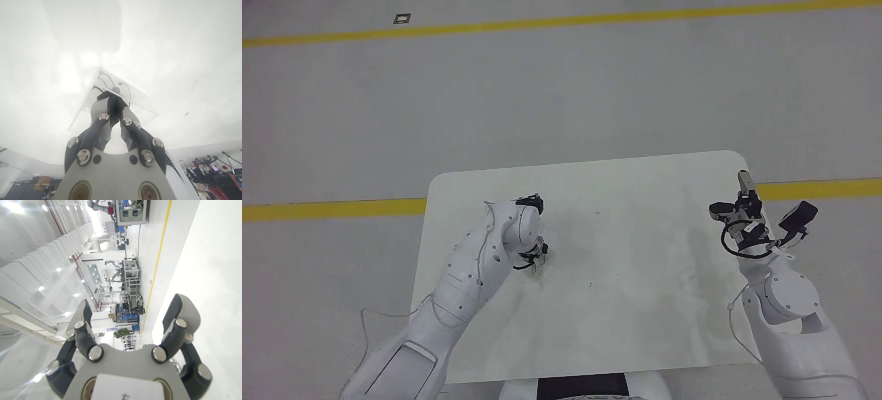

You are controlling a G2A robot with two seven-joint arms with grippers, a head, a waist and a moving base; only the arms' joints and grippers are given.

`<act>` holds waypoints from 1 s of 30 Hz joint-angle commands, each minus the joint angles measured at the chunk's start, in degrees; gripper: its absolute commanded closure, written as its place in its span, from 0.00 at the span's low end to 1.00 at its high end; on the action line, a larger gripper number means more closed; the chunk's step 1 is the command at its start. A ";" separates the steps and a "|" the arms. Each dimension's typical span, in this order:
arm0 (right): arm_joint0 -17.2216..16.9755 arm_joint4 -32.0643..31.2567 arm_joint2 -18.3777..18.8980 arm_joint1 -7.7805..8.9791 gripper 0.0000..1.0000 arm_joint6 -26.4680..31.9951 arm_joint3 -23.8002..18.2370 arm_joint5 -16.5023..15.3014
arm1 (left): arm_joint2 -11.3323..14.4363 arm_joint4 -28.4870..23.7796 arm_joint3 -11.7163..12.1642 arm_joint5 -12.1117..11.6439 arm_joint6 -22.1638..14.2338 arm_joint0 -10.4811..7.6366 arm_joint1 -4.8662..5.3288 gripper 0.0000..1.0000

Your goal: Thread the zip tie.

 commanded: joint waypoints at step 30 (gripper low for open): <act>0.00 0.00 0.00 0.00 0.00 0.00 0.00 0.00 | -1.88 -2.77 -20.27 0.00 0.00 7.99 7.82 1.00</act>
